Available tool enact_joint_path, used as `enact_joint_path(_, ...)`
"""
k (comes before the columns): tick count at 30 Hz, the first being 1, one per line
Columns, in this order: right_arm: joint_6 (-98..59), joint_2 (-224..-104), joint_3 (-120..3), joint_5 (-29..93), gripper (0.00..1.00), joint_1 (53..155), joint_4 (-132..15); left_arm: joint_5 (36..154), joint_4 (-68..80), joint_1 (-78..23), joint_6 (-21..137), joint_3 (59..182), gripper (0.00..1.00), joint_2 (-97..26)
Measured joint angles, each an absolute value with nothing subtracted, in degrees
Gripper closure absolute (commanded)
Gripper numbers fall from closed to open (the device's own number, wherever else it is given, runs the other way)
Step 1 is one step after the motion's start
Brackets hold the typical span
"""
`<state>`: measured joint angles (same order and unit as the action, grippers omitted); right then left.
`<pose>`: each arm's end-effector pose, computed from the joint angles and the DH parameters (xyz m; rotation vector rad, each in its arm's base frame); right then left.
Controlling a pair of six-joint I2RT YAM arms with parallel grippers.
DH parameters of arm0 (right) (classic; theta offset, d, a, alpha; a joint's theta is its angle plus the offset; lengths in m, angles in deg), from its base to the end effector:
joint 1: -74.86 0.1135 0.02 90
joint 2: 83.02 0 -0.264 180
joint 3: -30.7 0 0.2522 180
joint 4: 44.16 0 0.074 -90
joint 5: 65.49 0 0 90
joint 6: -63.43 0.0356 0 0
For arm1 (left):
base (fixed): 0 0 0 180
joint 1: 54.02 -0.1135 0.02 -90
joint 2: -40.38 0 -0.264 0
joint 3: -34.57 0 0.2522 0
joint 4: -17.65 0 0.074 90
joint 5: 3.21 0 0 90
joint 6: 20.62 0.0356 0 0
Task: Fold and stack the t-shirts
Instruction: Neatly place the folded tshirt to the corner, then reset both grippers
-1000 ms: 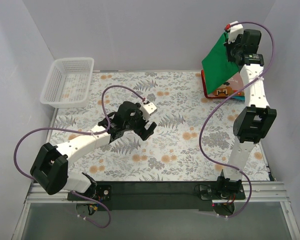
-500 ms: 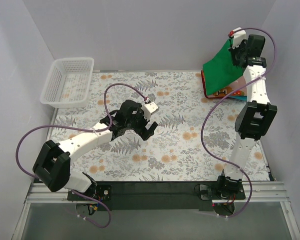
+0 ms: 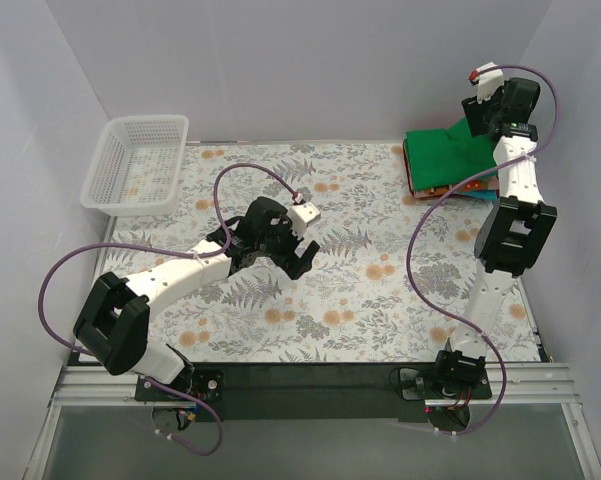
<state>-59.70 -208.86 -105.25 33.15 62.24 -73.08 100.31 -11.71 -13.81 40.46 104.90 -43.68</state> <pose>0.5147 -0.1098 0.3366 -0.4422 1.8634 -0.3990 0.2367 -0.2110 0.2420 0.3682 2.4379 -0.8465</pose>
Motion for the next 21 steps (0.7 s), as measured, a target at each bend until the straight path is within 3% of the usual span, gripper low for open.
enact_joint_path(11,-58.5,-209.7,-107.0,31.1,0.18,61.7,-69.7,99.4,-12.6,-13.9,37.8,105.2,0.05,-43.0)
enact_joint_path(17,-56.9,-202.6,-104.5,33.1,0.02,62.3,-72.1,100.4,-17.9,-17.1,33.2,109.7,0.05,-42.5)
enact_joint_path(21,-56.8,-195.0,-102.6,34.2,0.02,64.4,-76.6,105.4,-21.7,-24.1,30.0,116.7,0.05,-42.5)
